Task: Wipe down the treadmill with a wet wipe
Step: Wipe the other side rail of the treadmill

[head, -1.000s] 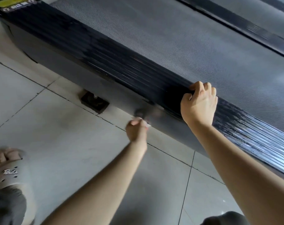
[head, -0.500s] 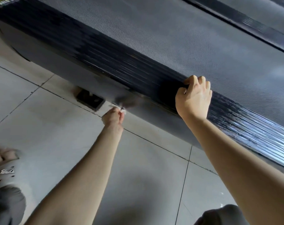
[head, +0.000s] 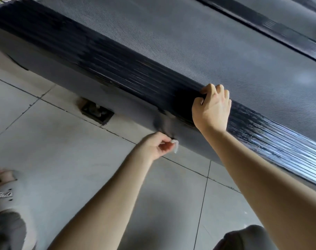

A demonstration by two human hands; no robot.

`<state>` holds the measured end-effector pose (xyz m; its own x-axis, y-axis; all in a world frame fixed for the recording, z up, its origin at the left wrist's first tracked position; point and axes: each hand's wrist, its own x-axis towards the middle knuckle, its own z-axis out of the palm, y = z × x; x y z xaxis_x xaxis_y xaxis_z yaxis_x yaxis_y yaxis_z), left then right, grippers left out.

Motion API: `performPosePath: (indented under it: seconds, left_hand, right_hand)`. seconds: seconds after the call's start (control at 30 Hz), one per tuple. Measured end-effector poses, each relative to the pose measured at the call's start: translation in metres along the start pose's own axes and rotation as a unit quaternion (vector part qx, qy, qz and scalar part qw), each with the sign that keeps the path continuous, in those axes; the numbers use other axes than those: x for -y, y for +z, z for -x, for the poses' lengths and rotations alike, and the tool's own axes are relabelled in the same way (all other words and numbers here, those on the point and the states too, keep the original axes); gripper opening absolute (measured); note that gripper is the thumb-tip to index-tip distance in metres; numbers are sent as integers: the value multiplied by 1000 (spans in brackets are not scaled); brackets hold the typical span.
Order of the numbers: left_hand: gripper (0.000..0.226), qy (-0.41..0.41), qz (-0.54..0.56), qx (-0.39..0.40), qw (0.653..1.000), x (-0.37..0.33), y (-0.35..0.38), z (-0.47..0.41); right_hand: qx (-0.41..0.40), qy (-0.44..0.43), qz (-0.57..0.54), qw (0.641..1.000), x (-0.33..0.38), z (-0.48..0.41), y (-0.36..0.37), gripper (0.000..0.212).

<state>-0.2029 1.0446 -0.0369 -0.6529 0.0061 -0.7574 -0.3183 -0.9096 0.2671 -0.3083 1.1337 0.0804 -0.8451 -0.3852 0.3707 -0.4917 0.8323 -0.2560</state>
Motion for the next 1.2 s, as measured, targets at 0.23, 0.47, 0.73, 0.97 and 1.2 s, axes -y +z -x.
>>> performPosePath:
  seconds: [0.23, 0.47, 0.73, 0.97, 1.2]
  left_hand:
    - [15, 142, 109, -92, 980, -66, -75, 6]
    - [14, 69, 41, -49, 996, 10, 4, 14]
    - [18, 200, 183, -272, 923, -103, -73, 22]
    - [23, 130, 197, -88, 968, -42, -49, 7]
    - [12, 310, 241, -240, 888, -143, -104, 28]
  right_hand:
    - [-5, 3, 14, 1000, 3, 1, 1, 22]
    - [27, -11, 61, 998, 9, 3, -2, 20]
    - [104, -162, 41, 980, 74, -12, -3, 28]
    - [133, -246, -12, 960, 113, -10, 38, 45]
    - [110, -246, -6, 963, 114, -4, 39, 40]
